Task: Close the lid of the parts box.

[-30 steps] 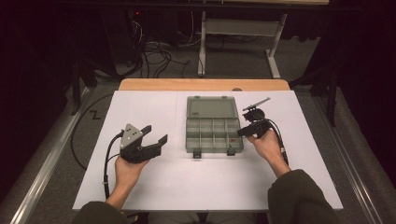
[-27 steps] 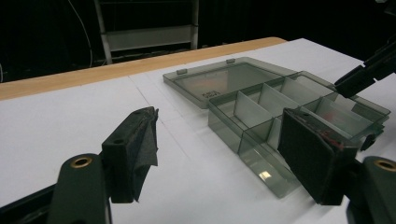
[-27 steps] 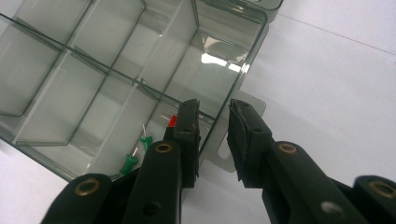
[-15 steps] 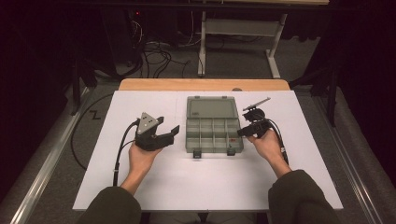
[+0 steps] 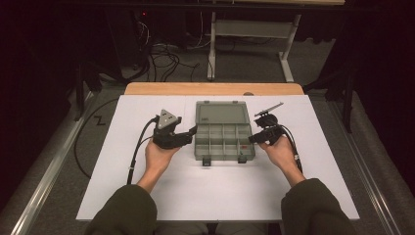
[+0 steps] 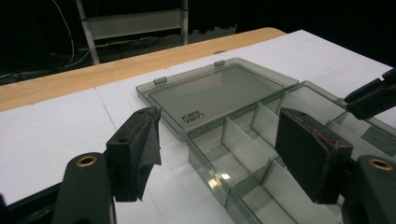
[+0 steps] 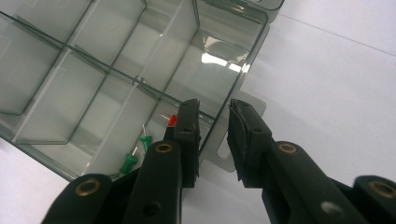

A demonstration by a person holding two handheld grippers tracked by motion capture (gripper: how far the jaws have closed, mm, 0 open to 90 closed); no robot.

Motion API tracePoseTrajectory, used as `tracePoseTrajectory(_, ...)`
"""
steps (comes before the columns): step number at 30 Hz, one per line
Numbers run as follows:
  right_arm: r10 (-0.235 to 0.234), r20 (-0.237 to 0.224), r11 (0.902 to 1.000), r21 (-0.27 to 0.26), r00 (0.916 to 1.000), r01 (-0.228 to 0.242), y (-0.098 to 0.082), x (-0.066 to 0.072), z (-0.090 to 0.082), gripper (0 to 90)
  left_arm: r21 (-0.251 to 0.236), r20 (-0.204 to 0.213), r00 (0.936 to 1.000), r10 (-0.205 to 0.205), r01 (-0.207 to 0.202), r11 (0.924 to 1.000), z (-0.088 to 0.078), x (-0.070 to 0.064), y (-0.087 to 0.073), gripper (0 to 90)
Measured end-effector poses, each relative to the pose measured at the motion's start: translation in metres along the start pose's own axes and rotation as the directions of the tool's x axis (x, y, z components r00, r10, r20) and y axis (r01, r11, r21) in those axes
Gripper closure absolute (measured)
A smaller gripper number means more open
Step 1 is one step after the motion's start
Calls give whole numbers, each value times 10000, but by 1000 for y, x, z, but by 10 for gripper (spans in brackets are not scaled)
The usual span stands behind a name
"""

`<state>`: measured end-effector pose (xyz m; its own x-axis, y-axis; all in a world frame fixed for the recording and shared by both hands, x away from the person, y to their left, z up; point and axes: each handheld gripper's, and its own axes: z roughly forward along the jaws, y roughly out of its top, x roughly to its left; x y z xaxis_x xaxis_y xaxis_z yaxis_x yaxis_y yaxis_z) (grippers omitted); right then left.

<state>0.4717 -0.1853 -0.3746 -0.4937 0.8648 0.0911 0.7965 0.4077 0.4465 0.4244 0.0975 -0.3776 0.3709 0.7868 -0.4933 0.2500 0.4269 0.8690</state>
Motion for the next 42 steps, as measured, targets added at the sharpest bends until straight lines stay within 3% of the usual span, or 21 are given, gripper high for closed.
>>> tracePoseTrajectory(11,-22,-33,10000,8,10000,22,0,-1,0,761,702,-617,9977,-275,318,9970,27,3,5,313)
tracePoseTrajectory(16,-49,-5,10000,11,10000,49,0,0,0,761,1161,-916,9945,-500,605,9914,39,2,8,324)
tracePoseTrajectory(19,-61,-4,10000,10,10000,61,0,0,0,761,2050,-1414,9869,-772,1055,9731,49,5,13,373)
tracePoseTrajectory(21,-82,7,10000,40,10000,82,0,0,0,762,2225,-1567,9830,-954,1292,9663,55,7,15,386)
tracePoseTrajectory(26,-152,14,9999,-9,9999,152,0,0,0,762,2524,-2151,9732,-818,1363,9580,70,11,15,385)
tracePoseTrajectory(30,-133,-6,9999,46,9999,133,0,0,0,762,2840,-2495,9652,-790,1509,9469,80,14,15,392)
tracePoseTrajectory(36,-144,20,9999,64,9999,144,1,0,0,762,3378,-2849,9560,-696,1681,9261,94,13,15,438)
tracePoseTrajectory(39,-153,14,9999,71,9999,152,1,0,0,762,3692,-3010,9511,-697,1836,9111,102,13,15,452)
tracePoseTrajectory(42,-142,5,9999,75,9999,142,1,0,0,762,3759,-3081,9460,-1010,2186,9005,109,14,15,464)
